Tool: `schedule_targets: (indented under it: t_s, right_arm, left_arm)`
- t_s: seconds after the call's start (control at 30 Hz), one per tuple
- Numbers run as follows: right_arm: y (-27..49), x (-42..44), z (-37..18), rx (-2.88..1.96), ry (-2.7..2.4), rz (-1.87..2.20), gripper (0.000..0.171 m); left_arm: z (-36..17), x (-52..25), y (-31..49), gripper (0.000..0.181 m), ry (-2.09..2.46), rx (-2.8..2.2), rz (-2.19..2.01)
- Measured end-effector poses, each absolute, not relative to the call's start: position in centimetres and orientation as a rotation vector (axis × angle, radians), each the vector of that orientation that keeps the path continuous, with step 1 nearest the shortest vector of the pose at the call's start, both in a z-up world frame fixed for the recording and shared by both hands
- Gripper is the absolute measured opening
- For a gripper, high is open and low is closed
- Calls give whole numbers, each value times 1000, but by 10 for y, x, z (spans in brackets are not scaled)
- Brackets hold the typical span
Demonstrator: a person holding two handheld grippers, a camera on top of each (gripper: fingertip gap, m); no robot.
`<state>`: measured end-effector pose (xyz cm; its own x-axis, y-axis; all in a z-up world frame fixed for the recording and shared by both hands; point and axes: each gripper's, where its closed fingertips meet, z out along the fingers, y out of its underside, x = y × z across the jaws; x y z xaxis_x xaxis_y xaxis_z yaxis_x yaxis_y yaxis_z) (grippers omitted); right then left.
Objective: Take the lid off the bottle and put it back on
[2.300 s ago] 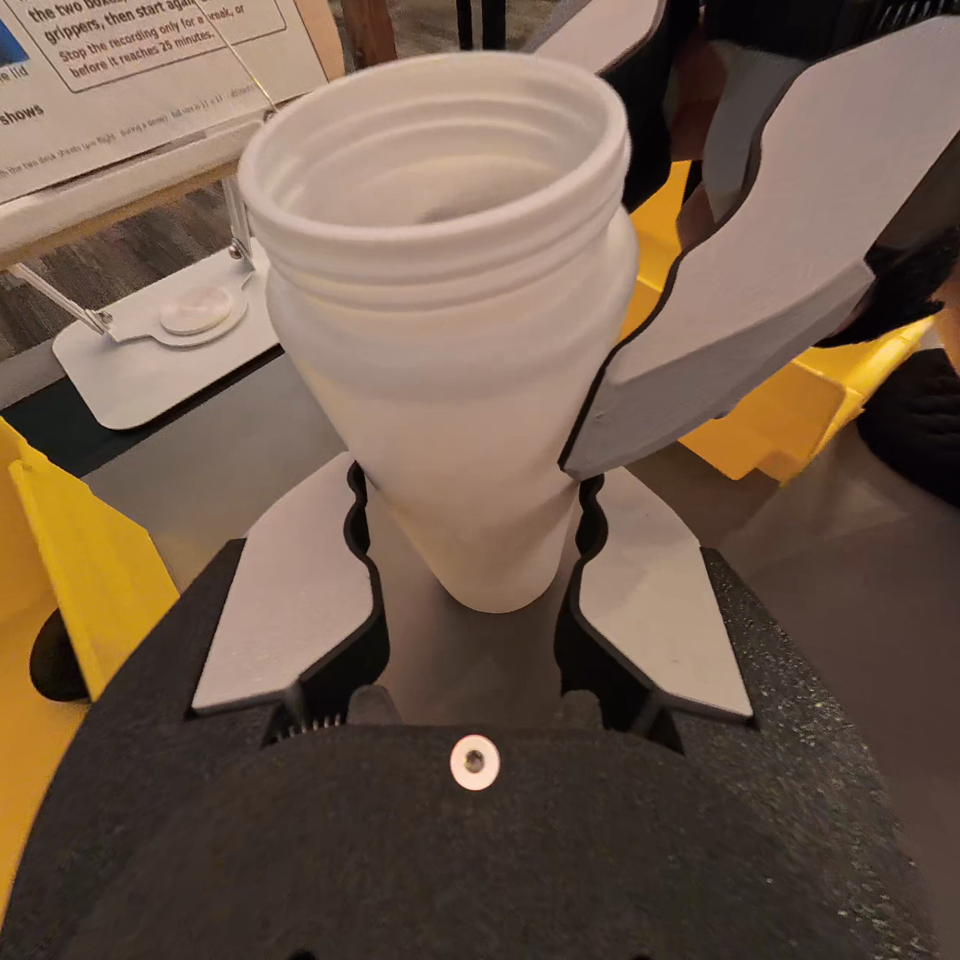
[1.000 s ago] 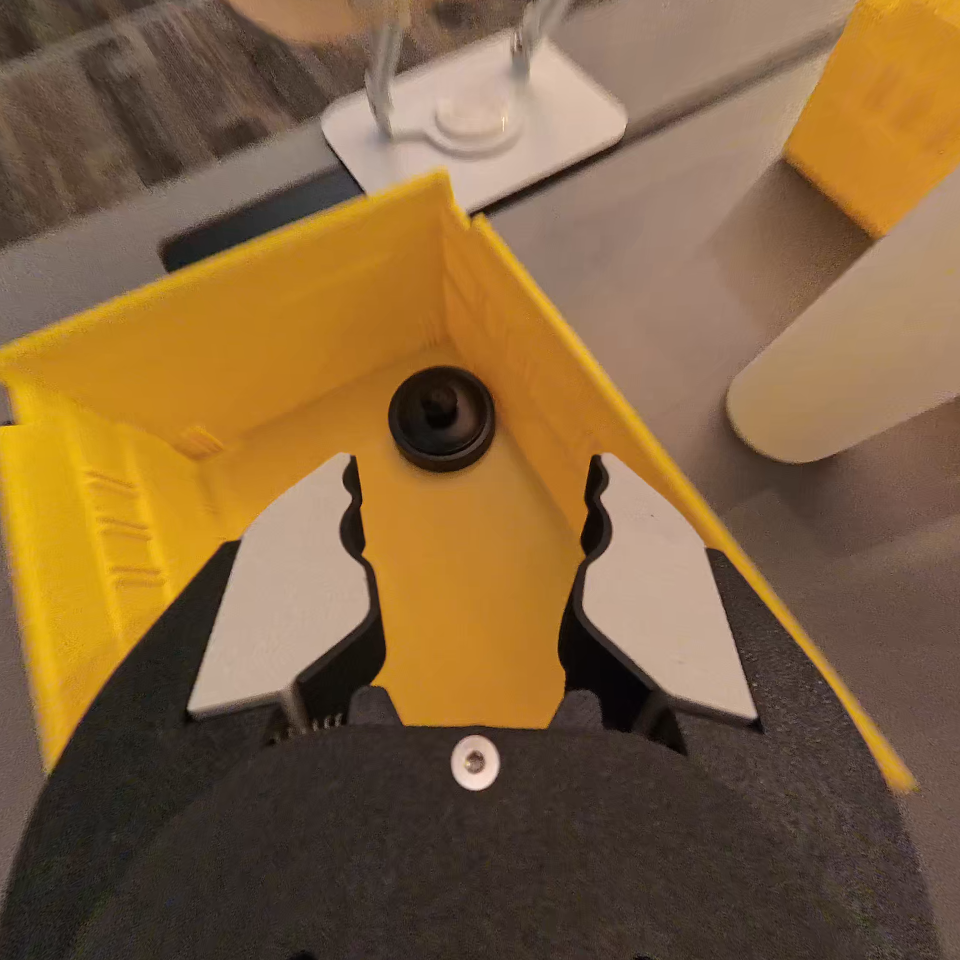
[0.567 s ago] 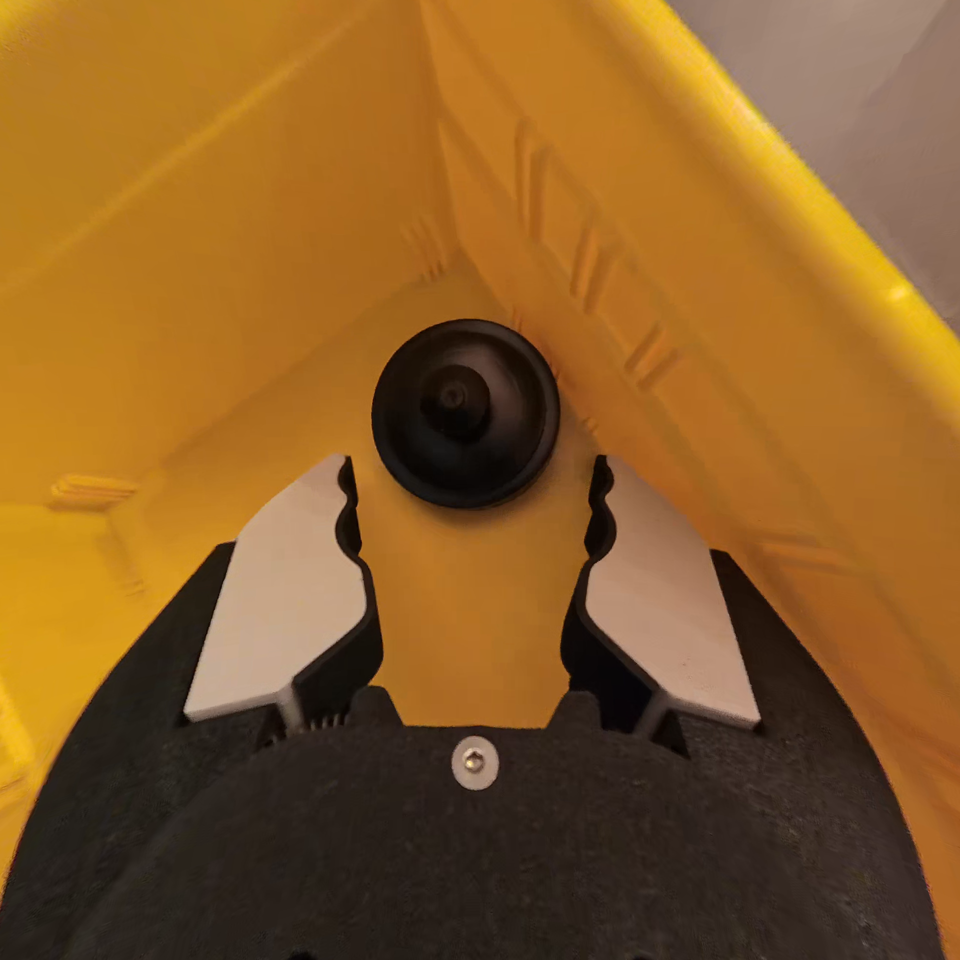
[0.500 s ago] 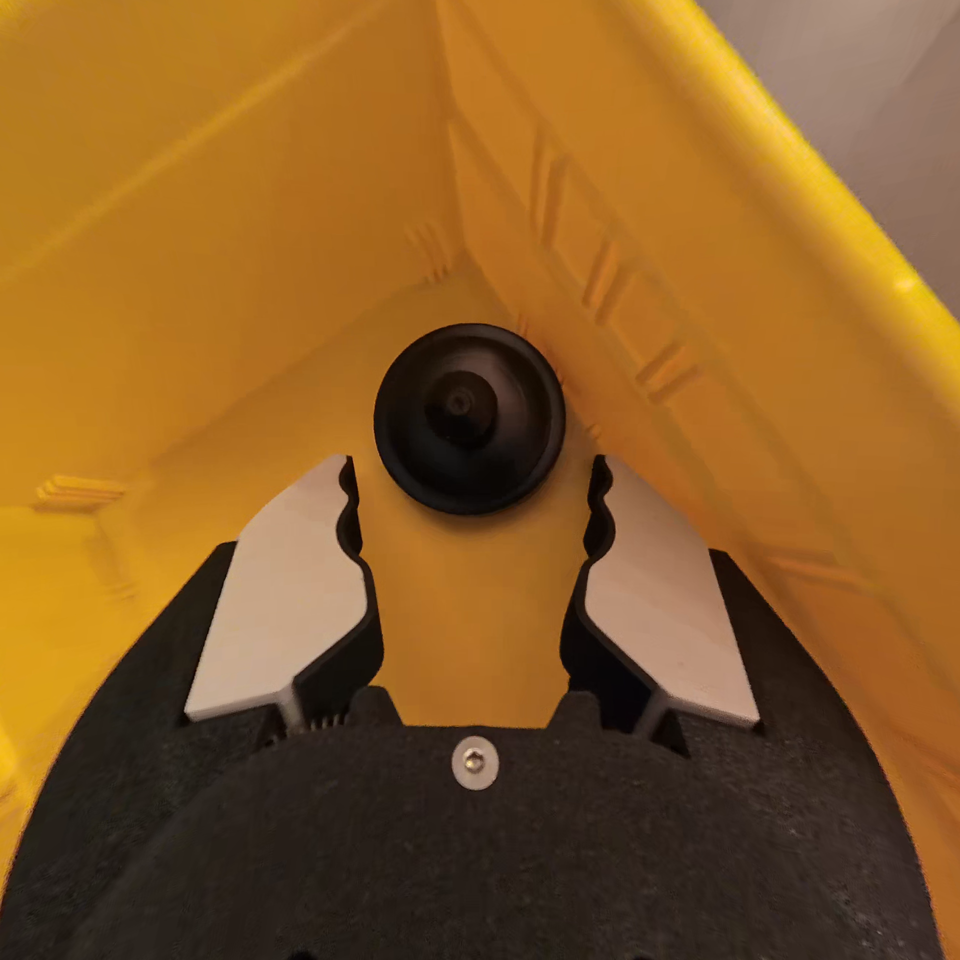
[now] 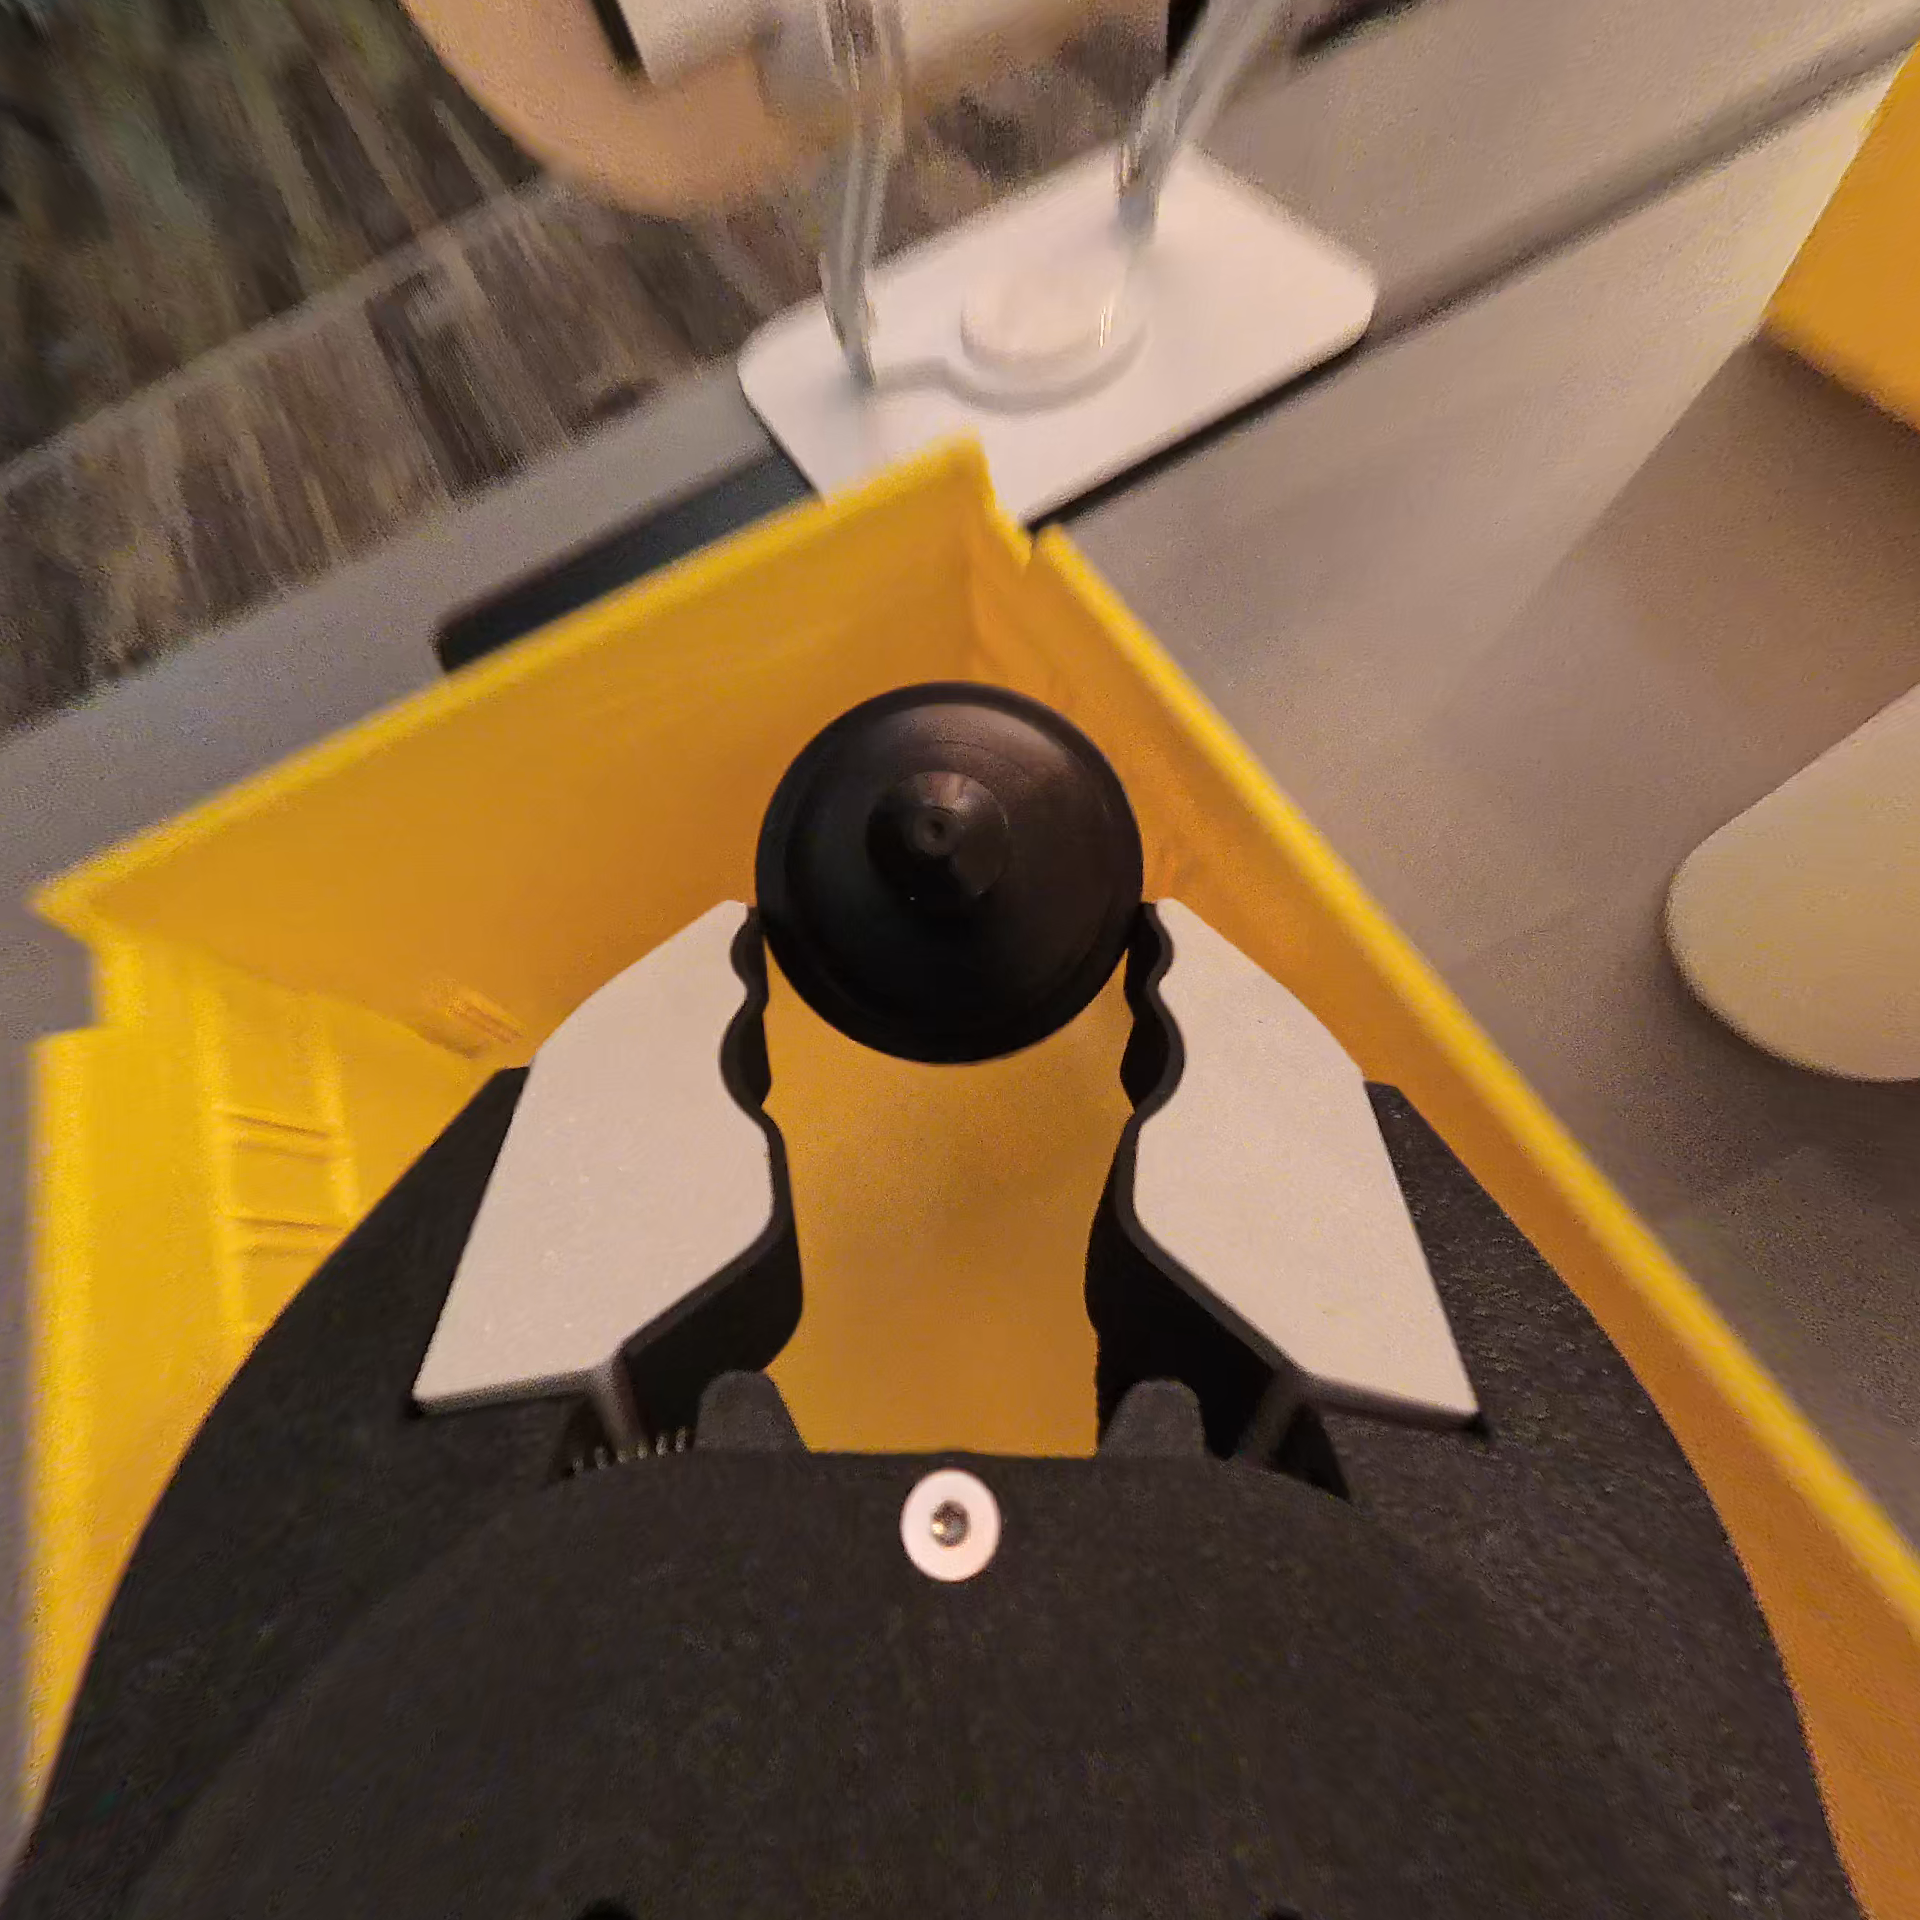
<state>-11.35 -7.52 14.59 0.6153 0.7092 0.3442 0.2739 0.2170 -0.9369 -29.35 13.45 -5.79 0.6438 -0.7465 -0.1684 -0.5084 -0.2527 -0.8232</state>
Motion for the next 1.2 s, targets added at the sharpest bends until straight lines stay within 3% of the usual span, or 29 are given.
schedule_targets:
  t_s: [0.17,0.27,0.53,0.63,0.73,1.0,1.2]
  right_arm:
    - [-76,-133,134,-1317,-1018,354,72]
    - [-82,-148,118,-1296,-1143,281,72]
    - [-91,-166,96,-1340,-1251,418,79]
    - [-94,-167,95,-1330,-1270,421,80]
    - [-102,-171,89,-1330,-1330,448,68]
    - [-97,-175,82,-1357,-1344,396,68]
    - [-81,-137,114,-1352,-1141,323,68]
  left_arm:
    - [46,-263,66,67,1124,-1611,-465]
    - [76,-229,-2,67,1380,-1430,-535]
    - [85,-172,-94,66,1743,-1171,-498]
    - [82,-165,-102,66,1757,-1148,-509]
    - [76,-163,-105,67,1768,-1143,-529]
    - [74,-167,-98,66,1698,-1148,-586]
    - [93,-170,-53,97,1269,-1284,-640]
